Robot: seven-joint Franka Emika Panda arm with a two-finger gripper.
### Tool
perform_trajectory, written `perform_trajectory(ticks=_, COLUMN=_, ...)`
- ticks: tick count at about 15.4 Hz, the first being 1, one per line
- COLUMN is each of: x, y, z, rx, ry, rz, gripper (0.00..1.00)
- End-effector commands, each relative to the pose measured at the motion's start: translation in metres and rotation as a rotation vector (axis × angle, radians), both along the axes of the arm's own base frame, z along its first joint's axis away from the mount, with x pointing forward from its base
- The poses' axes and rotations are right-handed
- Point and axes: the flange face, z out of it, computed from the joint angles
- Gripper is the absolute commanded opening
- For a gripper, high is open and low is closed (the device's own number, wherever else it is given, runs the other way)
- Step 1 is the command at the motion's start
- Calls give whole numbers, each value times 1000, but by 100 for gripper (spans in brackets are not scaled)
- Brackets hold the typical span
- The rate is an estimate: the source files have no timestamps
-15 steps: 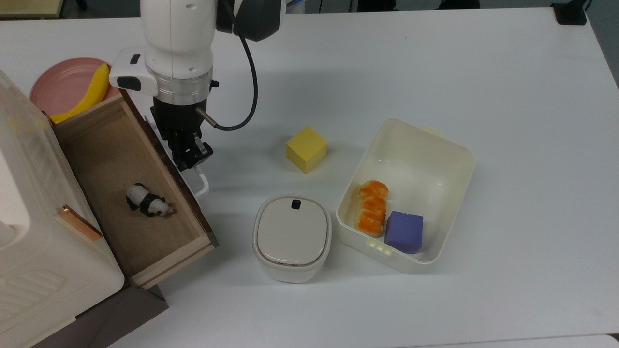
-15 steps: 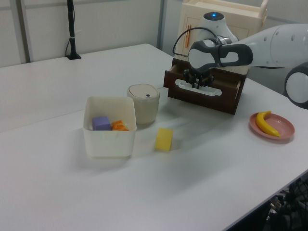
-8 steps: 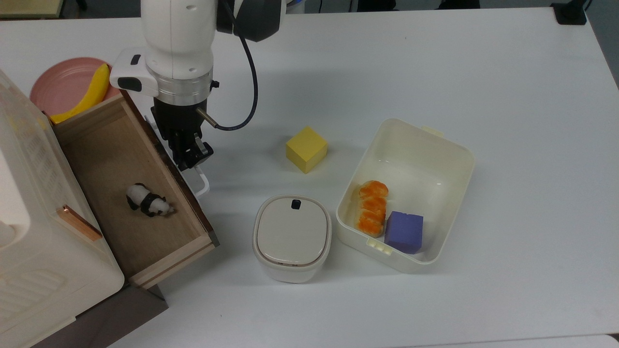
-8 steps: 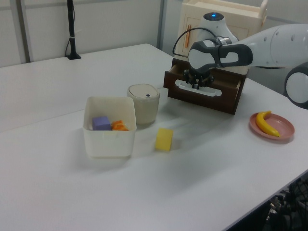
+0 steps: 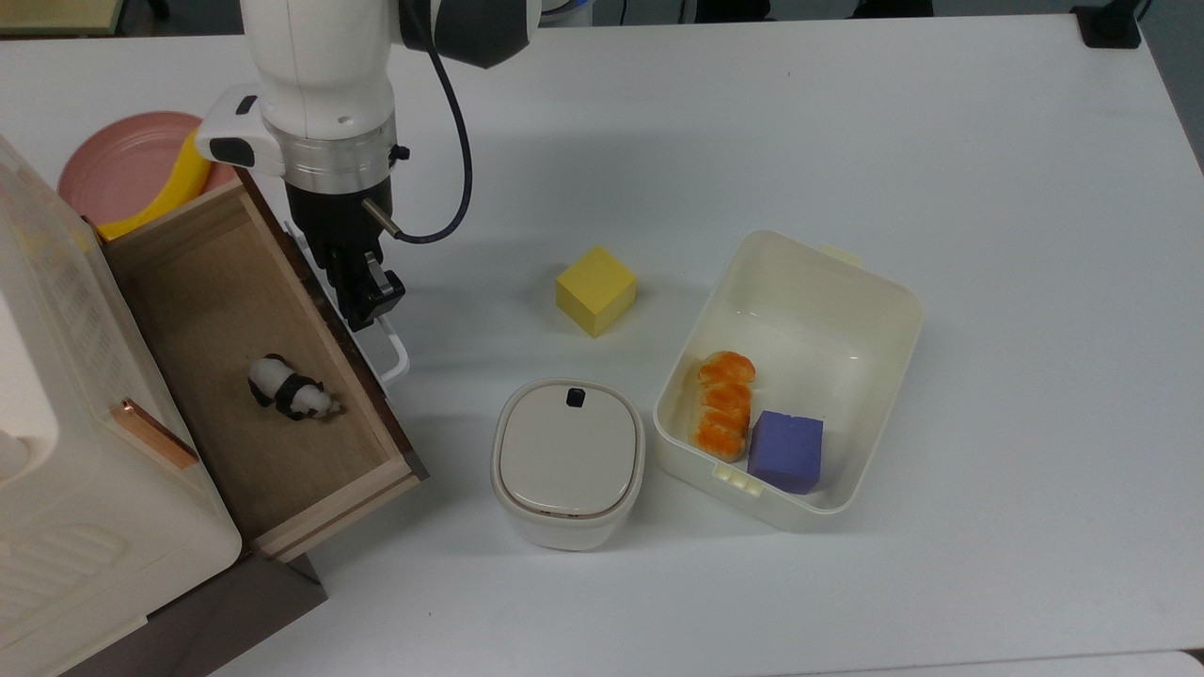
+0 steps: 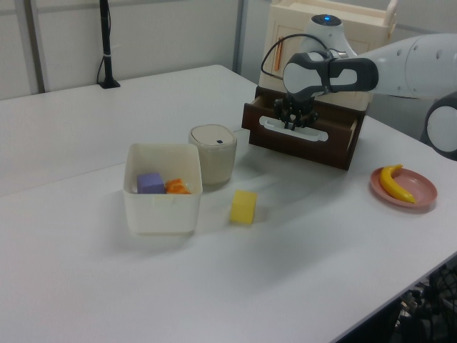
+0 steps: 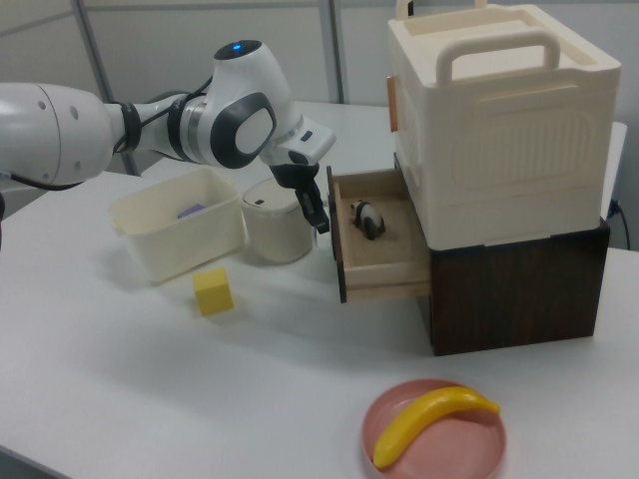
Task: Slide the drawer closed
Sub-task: 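Push the drawer front with the gripper toward the dark wooden base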
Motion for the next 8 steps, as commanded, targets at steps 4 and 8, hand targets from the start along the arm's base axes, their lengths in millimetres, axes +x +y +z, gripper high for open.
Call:
perform_trajectory(ticks=4, x=-9, y=6, z=12, rx=-55, ry=8, rz=163, gripper=24)
perform_trajectory(ticks=8, x=-11, y=3, z=2, rx=-104, ry=51, rz=324, gripper=23)
